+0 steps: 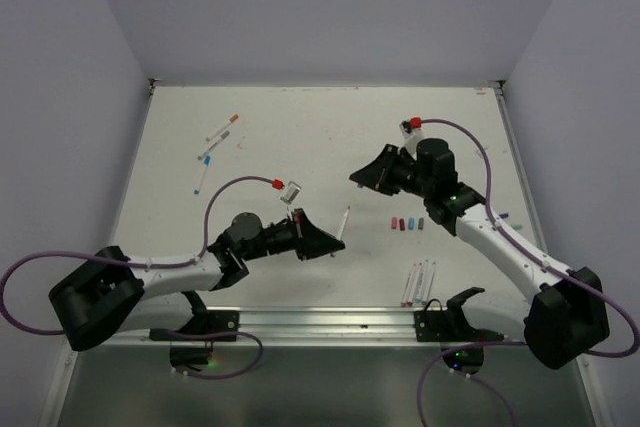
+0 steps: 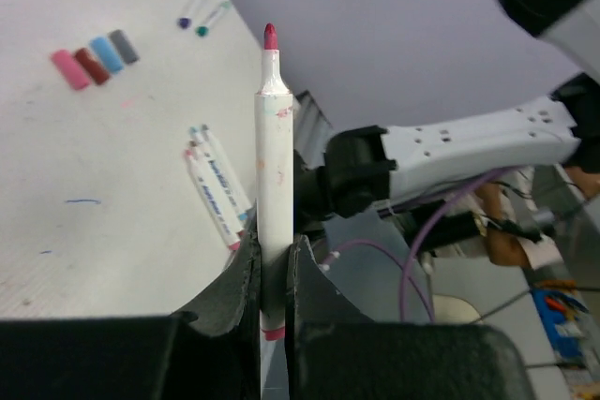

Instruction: Open the pen caps

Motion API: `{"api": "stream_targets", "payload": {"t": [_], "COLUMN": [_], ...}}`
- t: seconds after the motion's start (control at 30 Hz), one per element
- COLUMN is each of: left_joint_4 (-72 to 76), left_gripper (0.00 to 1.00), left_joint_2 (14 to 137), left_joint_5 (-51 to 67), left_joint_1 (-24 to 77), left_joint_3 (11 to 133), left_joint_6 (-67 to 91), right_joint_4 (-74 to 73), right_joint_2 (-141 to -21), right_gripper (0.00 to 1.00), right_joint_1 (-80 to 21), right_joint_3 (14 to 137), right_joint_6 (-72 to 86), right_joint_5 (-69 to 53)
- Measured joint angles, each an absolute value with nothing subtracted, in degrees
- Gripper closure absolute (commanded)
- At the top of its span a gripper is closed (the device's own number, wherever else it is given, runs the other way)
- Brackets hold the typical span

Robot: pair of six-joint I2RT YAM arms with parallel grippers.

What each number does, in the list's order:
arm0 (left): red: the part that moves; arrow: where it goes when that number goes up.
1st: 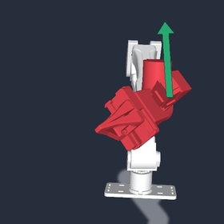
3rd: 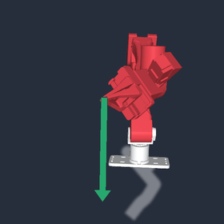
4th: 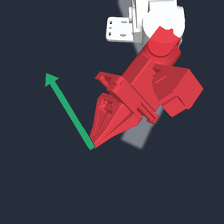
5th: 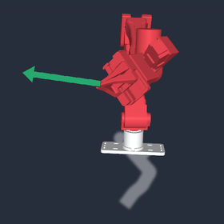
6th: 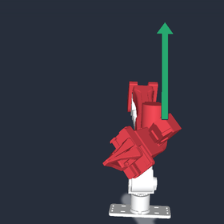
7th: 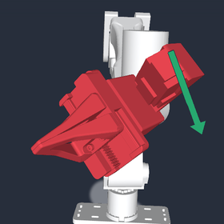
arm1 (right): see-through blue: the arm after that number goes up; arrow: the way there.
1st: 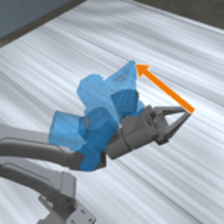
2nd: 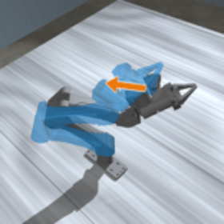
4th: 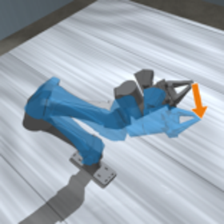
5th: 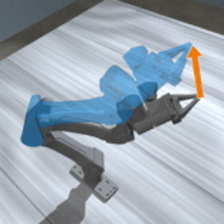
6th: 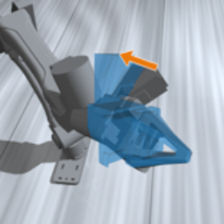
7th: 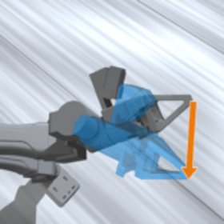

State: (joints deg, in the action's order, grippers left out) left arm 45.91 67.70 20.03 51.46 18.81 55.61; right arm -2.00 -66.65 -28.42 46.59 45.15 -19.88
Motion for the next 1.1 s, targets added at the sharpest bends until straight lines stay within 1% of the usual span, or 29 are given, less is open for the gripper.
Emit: {"api": "stream_targets", "payload": {"t": [0.13,0.2,0.33,0.43,0.57,0.7,0.83,1.1], "left_joint_4": [60.8,63.3,51.8,42.6,35.9,29.5,27.3,27.3], "left_gripper": [1.00,1.00,1.00,1.00,1.00,1.00,1.00,1.00], "left_joint_2": [72.7,74.2,74.1,72.8,69.8,70.3,74.6,81.1], "left_joint_5": [28.4,30.0,26.4,20.1,11.9,4.1,-0.6,-2.8], "left_joint_1": [50.6,50.6,50.7,51.3,53.7,59.3,65.1,67.0], "left_joint_3": [16.6,16.7,18.7,18.3,15.3,16.6,20.3,23.3], "left_joint_6": [61.1,62.6,61.4,60.7,60.8,61.1,62.4,63.7], "right_joint_4": [1.9,2.1,-5.8,-12.1,-18.2,-22.7,-25.3,-29.2], "right_joint_2": [-67.7,-68.7,-73.3,-77.3,-80.9,-84.0,-85.2,-86.3], "right_gripper": [1.00,1.00,1.00,1.00,1.00,1.00,1.00,1.00], "right_joint_1": [-23.0,-22.7,-22.9,-22.8,-23.0,-24.7,-28.1,-31.4], "right_joint_3": [44.3,44.4,49.6,53.5,54.0,54.0,53.6,53.5], "right_joint_6": [46.1,46.0,42.7,39.9,37.6,36.6,36.5,36.4], "right_joint_5": [-24.9,-25.5,-22.1,-17.5,-12.4,-6.7,-1.9,6.1]}}
